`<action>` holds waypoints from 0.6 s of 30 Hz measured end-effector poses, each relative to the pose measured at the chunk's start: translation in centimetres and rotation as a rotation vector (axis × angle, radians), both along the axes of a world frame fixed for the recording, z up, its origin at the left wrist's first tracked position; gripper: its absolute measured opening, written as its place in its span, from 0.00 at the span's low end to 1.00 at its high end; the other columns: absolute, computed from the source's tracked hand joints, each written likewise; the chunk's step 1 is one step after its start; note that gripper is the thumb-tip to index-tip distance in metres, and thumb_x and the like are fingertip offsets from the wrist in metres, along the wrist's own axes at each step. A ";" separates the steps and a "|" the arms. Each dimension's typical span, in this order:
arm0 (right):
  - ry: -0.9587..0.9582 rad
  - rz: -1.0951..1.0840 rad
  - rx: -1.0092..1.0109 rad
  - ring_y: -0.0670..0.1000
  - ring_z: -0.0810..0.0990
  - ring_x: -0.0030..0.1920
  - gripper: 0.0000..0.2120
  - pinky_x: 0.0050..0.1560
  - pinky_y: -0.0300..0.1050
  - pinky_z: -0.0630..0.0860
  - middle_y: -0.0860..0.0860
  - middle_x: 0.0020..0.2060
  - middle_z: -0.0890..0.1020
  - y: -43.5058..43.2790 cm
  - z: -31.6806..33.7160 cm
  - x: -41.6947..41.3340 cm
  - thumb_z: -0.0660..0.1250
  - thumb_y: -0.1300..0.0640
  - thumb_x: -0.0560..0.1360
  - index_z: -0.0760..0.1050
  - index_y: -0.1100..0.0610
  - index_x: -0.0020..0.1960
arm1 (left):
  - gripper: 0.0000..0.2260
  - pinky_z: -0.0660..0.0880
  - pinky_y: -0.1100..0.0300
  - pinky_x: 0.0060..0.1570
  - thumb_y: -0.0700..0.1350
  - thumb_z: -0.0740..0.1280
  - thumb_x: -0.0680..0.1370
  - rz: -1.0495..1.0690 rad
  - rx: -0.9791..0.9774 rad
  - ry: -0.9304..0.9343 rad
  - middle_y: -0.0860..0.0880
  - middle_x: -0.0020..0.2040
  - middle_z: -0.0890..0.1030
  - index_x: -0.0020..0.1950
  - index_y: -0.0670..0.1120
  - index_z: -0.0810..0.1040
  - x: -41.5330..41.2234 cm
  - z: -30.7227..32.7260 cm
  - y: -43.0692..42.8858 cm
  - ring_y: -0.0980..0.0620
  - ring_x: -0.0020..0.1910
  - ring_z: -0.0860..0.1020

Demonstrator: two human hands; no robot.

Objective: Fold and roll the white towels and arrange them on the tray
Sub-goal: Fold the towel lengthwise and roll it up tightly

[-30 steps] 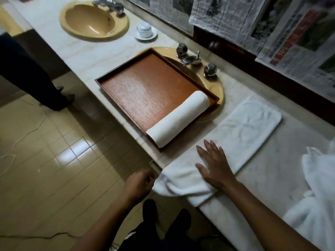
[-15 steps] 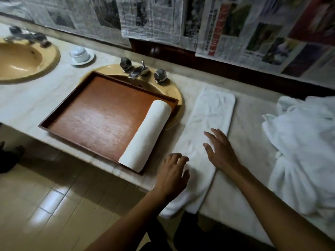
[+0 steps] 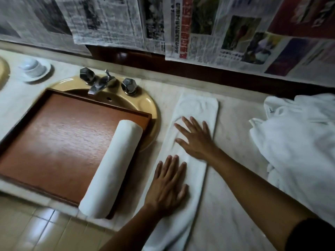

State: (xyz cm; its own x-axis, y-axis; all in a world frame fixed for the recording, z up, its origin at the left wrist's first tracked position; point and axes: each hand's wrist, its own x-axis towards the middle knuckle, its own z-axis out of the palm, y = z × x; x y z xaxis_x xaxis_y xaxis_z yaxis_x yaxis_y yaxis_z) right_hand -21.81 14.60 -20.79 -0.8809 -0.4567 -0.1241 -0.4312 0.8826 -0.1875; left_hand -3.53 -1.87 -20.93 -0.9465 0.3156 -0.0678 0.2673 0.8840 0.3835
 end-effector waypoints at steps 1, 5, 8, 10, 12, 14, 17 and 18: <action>0.005 -0.031 0.010 0.53 0.43 0.83 0.34 0.77 0.70 0.44 0.44 0.83 0.46 0.1 -0.1 -1.2 0.42 0.26 0.78 0.47 0.35 0.82 | 0.30 0.37 0.44 0.80 0.63 0.53 0.85 -0.005 -0.005 -0.008 0.49 0.84 0.40 0.84 0.59 0.44 0.0 0.1 0.0 0.48 0.82 0.36; -0.026 -0.123 0.042 0.54 0.40 0.83 0.37 0.77 0.71 0.40 0.42 0.83 0.44 -0.2 0.4 -6.8 0.39 0.21 0.75 0.44 0.34 0.81 | 0.32 0.37 0.42 0.79 0.68 0.54 0.83 -0.022 -0.013 -0.034 0.50 0.84 0.38 0.83 0.64 0.44 -0.2 0.5 0.2 0.47 0.82 0.35; -0.044 -0.166 0.025 0.53 0.41 0.83 0.38 0.76 0.72 0.41 0.43 0.83 0.46 -0.1 0.5 -9.9 0.40 0.22 0.75 0.46 0.35 0.81 | 0.33 0.45 0.40 0.79 0.68 0.56 0.82 -0.008 -0.016 -0.017 0.48 0.85 0.43 0.83 0.62 0.48 0.1 0.0 0.2 0.45 0.83 0.40; -0.040 -0.172 0.009 0.52 0.42 0.83 0.38 0.76 0.72 0.41 0.43 0.83 0.47 0.0 0.5 -11.2 0.41 0.22 0.76 0.47 0.36 0.82 | 0.33 0.47 0.39 0.78 0.68 0.57 0.81 0.002 -0.010 0.000 0.47 0.85 0.45 0.83 0.61 0.50 -0.2 -0.2 0.2 0.45 0.83 0.42; -0.045 -0.171 0.032 0.53 0.41 0.83 0.37 0.77 0.71 0.41 0.43 0.83 0.47 -0.2 0.6 -12.0 0.42 0.23 0.77 0.47 0.37 0.82 | 0.33 0.50 0.38 0.78 0.68 0.58 0.81 0.004 0.002 0.008 0.47 0.85 0.46 0.83 0.61 0.51 -0.5 -0.2 0.2 0.45 0.83 0.44; -0.074 -0.186 0.030 0.55 0.40 0.83 0.35 0.77 0.70 0.39 0.46 0.84 0.45 -0.5 0.9 -11.6 0.43 0.26 0.79 0.48 0.39 0.83 | 0.33 0.51 0.37 0.78 0.67 0.59 0.81 0.008 0.010 0.006 0.47 0.85 0.48 0.83 0.60 0.53 -0.7 -0.1 0.3 0.45 0.83 0.45; 0.006 -0.158 -0.115 0.58 0.43 0.83 0.28 0.78 0.69 0.43 0.52 0.84 0.49 -0.6 1.1 -7.6 0.52 0.36 0.84 0.57 0.43 0.82 | 0.33 0.50 0.37 0.79 0.67 0.59 0.81 0.005 0.004 -0.006 0.47 0.85 0.46 0.83 0.61 0.52 -0.7 0.0 0.4 0.45 0.83 0.43; 0.061 -0.103 -0.176 0.59 0.47 0.82 0.26 0.78 0.69 0.47 0.54 0.83 0.53 -0.4 0.9 -5.3 0.55 0.39 0.84 0.62 0.44 0.80 | 0.33 0.48 0.37 0.79 0.67 0.58 0.81 0.000 -0.004 -0.014 0.47 0.85 0.45 0.83 0.61 0.51 -0.6 0.0 0.4 0.45 0.83 0.42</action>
State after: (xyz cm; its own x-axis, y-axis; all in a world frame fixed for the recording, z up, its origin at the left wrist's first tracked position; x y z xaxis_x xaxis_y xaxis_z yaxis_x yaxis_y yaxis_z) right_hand -27.13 14.17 -19.86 -0.9275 -0.3738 0.0047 -0.3557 0.8786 -0.3185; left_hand -4.17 -1.48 -20.96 -0.9455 0.3149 -0.0828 0.2614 0.8857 0.3836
